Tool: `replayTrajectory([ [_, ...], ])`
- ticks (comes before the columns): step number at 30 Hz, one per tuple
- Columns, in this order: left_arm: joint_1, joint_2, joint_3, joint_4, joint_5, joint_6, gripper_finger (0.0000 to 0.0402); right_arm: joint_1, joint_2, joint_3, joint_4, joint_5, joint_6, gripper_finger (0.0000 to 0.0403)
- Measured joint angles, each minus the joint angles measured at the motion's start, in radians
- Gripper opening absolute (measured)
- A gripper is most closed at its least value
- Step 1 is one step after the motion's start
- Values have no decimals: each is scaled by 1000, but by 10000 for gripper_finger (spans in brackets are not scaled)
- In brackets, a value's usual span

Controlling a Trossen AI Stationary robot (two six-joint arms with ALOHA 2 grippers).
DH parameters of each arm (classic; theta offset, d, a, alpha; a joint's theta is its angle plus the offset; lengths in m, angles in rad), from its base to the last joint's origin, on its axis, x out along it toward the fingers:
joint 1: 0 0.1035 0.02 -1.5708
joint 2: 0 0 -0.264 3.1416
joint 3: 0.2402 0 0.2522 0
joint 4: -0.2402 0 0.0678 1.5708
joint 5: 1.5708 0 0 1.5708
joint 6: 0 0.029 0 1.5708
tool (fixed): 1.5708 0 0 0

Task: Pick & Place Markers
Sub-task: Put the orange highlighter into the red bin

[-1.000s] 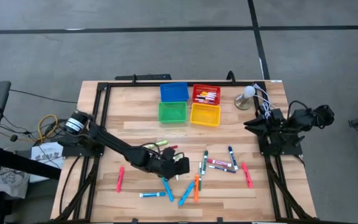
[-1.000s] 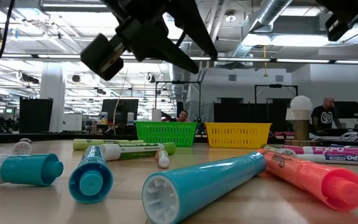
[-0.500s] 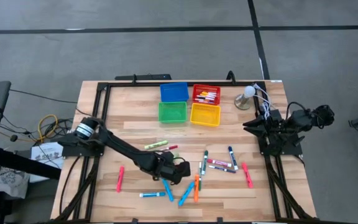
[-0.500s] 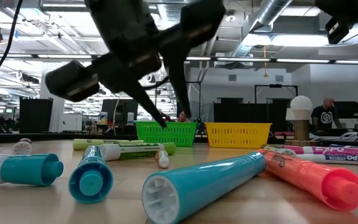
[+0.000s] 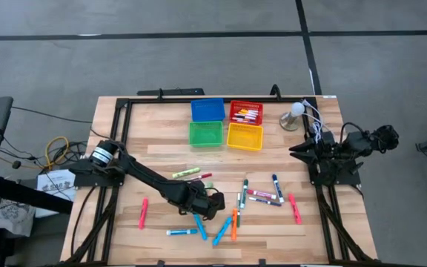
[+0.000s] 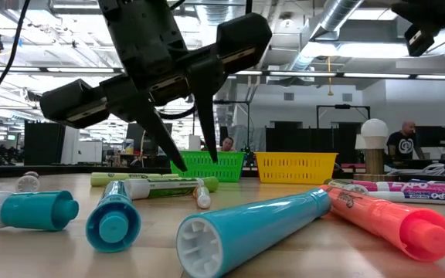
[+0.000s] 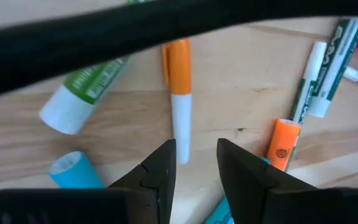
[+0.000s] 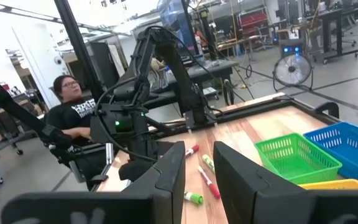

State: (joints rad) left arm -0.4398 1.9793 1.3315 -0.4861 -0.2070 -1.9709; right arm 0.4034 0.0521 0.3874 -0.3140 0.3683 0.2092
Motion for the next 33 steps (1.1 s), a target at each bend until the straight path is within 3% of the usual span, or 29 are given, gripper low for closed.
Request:
replayTrajectory([
  [14, 41, 0, -3, -7, 2, 55, 116, 0, 0, 0, 1, 0, 0, 73],
  [33, 50, 73, 0, 18, 93, 67, 115, 0, 0, 0, 3, 0, 0, 73],
])
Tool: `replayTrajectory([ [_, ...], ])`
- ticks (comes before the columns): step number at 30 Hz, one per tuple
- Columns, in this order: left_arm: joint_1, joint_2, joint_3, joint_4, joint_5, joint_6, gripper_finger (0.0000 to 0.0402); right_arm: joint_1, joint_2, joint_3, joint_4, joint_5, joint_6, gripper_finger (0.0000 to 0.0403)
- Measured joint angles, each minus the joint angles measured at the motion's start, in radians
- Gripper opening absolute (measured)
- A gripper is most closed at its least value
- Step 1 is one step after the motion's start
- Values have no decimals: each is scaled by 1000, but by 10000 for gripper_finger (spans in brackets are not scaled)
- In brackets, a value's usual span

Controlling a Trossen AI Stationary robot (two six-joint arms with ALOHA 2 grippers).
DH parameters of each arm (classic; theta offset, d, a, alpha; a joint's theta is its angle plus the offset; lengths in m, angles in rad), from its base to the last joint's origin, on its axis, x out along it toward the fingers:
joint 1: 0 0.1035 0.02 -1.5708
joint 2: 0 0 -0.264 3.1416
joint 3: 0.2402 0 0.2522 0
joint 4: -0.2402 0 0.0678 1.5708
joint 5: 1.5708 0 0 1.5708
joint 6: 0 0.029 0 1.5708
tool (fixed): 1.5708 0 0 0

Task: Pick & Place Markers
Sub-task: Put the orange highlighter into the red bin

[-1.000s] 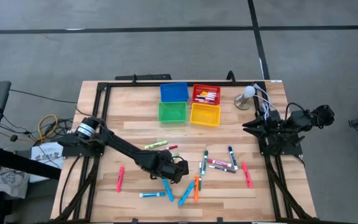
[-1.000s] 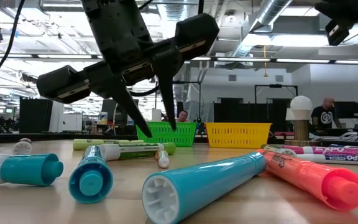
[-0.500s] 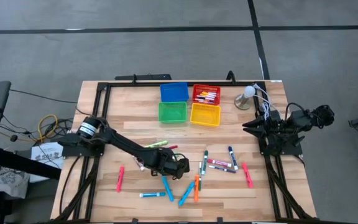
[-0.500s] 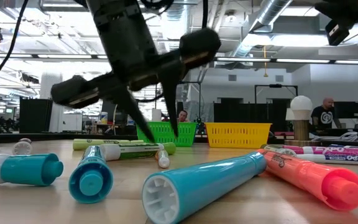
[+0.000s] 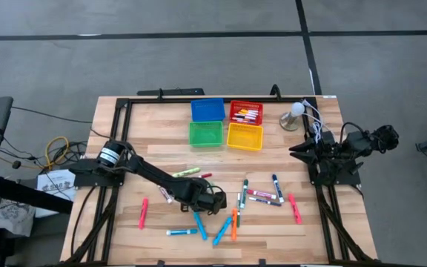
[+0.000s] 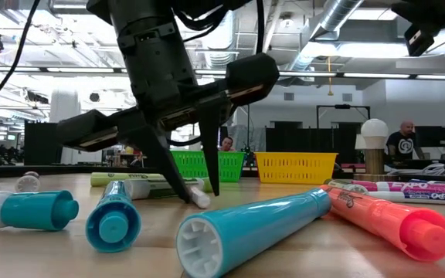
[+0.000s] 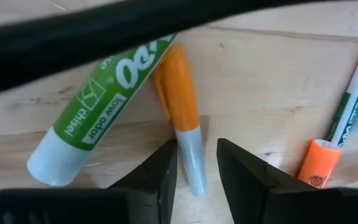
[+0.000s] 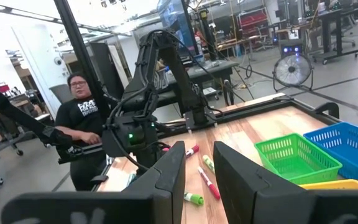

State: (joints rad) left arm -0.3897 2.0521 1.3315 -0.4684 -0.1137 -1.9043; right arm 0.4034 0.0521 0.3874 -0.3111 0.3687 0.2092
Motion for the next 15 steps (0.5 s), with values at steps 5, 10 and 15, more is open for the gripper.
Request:
replayTrajectory([
  [5, 0, 0, -2, 1, -45, 1, 115, 0, 0, 0, 0, 0, 0, 73],
  [10, 0, 0, -2, -1, -53, 1, 115, 0, 0, 0, 0, 0, 0, 73],
  [15, 0, 1, -2, -3, -58, 0, 115, 0, 0, 0, -1, 0, 0, 73],
])
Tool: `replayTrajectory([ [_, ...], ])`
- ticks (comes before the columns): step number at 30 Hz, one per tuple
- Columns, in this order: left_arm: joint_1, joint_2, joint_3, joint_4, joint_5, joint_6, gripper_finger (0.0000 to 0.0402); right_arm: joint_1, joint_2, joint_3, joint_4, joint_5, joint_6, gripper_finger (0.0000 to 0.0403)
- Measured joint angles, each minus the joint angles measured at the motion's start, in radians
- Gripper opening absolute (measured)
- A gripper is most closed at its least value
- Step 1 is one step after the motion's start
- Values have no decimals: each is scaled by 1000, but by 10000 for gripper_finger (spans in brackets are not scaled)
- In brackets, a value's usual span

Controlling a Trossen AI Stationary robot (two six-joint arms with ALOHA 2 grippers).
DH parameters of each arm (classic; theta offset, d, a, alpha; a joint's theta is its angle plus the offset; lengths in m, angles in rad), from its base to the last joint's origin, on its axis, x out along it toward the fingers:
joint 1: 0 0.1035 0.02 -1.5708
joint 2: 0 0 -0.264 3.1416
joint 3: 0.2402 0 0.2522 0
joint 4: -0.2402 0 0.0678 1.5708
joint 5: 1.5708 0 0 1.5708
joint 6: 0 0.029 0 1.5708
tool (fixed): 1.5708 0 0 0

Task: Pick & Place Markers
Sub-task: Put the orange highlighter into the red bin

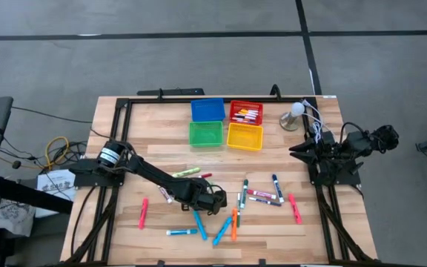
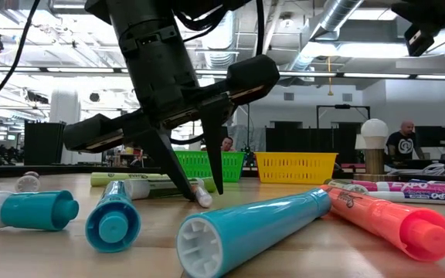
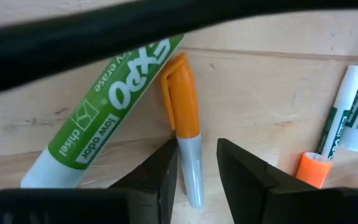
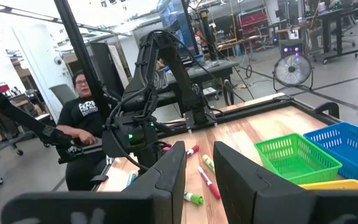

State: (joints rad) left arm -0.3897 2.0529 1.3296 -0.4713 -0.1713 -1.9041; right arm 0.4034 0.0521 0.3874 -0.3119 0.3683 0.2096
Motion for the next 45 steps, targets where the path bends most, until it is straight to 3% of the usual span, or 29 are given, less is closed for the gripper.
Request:
replayTrajectory([
  [7, 0, 1, -1, -4, -2, -8, 101, 0, 0, 0, -1, 0, 0, 73],
  [18, 0, 2, -2, -9, -28, -5, 43, 0, 0, 0, 9, -2, 1, 73],
  [40, 6, 7, -5, 156, -98, 136, 50, 0, 0, 0, 74, -2, 81, 73],
  [45, 6, 5, -5, 257, -108, 218, 50, 0, 0, 0, 74, -2, 80, 73],
])
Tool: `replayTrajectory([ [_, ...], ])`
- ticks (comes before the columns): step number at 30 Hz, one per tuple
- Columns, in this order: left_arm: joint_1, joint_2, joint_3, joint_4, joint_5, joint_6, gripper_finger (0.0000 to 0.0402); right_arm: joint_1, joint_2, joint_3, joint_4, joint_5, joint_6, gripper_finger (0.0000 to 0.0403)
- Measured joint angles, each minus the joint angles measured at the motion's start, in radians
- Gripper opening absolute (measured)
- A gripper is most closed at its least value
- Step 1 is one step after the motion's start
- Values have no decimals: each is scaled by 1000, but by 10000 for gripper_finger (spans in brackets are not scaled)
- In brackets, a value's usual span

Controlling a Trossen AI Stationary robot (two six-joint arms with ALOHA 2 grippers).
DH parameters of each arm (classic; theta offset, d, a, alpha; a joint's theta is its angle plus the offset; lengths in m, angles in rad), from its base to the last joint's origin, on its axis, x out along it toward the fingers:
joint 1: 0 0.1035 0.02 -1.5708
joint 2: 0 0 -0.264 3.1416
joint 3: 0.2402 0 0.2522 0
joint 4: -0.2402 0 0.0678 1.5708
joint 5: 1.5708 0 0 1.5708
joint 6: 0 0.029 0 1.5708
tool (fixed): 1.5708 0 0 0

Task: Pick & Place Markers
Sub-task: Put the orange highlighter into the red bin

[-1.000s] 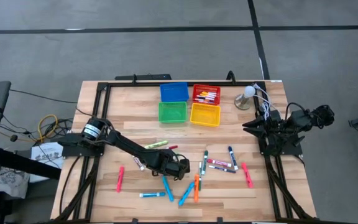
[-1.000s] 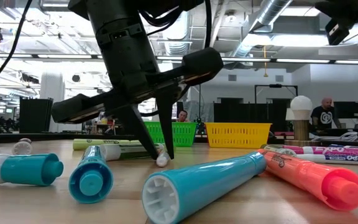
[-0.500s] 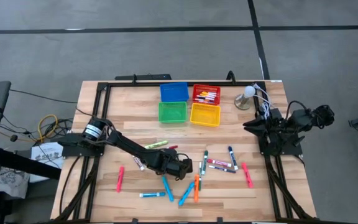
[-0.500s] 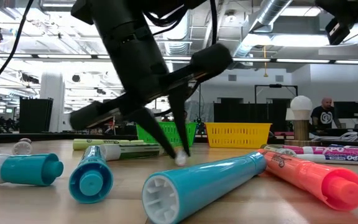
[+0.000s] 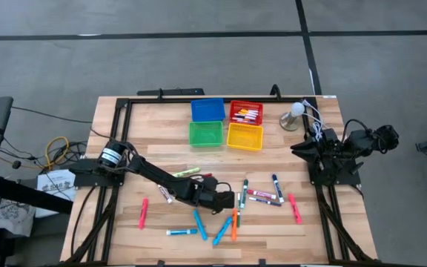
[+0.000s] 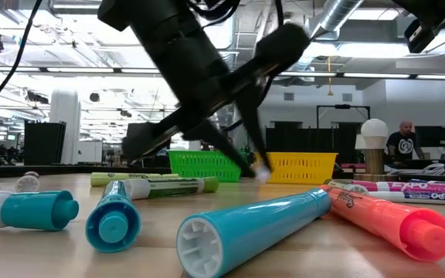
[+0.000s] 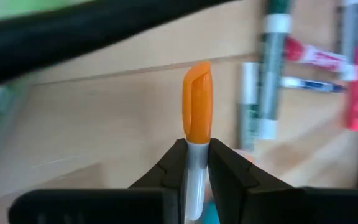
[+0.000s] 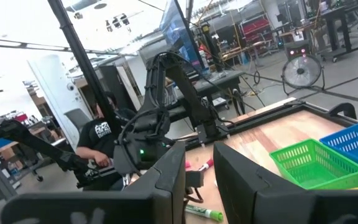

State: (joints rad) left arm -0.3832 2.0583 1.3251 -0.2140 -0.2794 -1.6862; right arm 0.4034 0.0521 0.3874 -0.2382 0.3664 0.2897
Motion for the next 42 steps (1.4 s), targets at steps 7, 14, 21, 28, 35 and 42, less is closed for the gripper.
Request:
replayTrajectory([
  [7, 13, -1, 2, 176, -47, 132, 50, 0, 0, 0, 0, 0, -1, 73],
  [14, 50, -3, 2, 340, -51, 293, 50, 0, 0, 0, 22, 1, 6, 73],
  [21, 91, -3, 3, 536, -41, 450, 50, 0, 43, 0, 53, 0, 62, 73],
  [28, 153, -9, 3, 609, 57, 542, 50, 0, 201, 0, 53, -1, 193, 73],
  [35, 220, -84, 3, 618, 118, 674, 51, 0, 340, 0, 63, -26, 271, 74],
  [42, 268, -218, 3, 613, 116, 808, 50, -2, 437, 0, 130, -27, 312, 127],
])
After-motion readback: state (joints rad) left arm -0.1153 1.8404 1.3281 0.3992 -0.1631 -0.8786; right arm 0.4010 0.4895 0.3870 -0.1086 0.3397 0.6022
